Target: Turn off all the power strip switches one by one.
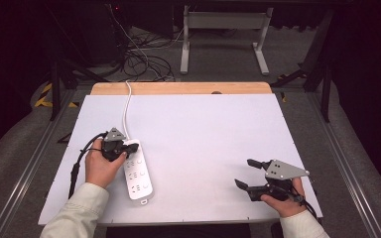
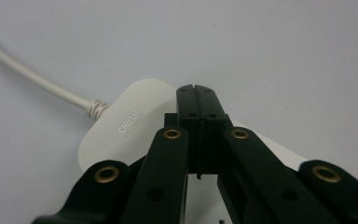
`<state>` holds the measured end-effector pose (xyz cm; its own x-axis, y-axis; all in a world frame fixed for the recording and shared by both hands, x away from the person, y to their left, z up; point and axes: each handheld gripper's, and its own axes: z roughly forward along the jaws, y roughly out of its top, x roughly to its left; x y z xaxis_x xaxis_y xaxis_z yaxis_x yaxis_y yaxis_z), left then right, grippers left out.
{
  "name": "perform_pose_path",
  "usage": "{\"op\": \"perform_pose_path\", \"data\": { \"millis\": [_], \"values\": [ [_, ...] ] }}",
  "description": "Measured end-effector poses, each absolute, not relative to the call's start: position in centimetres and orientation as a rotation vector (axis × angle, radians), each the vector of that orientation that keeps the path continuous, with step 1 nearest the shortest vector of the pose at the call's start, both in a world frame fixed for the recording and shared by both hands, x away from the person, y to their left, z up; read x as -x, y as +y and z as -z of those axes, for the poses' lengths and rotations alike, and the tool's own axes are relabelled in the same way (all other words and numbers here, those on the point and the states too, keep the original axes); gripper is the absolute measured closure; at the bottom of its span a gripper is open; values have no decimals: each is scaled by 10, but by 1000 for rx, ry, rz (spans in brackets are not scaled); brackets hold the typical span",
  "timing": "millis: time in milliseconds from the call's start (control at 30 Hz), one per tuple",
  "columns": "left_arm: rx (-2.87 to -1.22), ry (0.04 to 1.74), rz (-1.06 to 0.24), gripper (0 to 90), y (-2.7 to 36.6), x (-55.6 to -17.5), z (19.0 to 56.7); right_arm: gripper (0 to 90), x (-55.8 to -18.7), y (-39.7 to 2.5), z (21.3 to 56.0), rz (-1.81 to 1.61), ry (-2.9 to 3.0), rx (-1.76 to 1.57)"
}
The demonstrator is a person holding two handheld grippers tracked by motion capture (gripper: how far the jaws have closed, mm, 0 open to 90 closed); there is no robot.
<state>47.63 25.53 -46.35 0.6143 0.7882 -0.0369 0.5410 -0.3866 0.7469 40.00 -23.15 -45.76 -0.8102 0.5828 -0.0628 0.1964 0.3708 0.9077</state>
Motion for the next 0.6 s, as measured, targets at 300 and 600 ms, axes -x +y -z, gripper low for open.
{"op": "perform_pose_path", "data": {
  "millis": [300,600],
  "values": [
    [-2092,1060,-416,900,255,-477,465,216,-400,-232,457,-1424,2260,-679],
    [-2088,1036,-434,900,253,-476,467,216,-399,-231,458,-1422,2261,-680]
  ]
}}
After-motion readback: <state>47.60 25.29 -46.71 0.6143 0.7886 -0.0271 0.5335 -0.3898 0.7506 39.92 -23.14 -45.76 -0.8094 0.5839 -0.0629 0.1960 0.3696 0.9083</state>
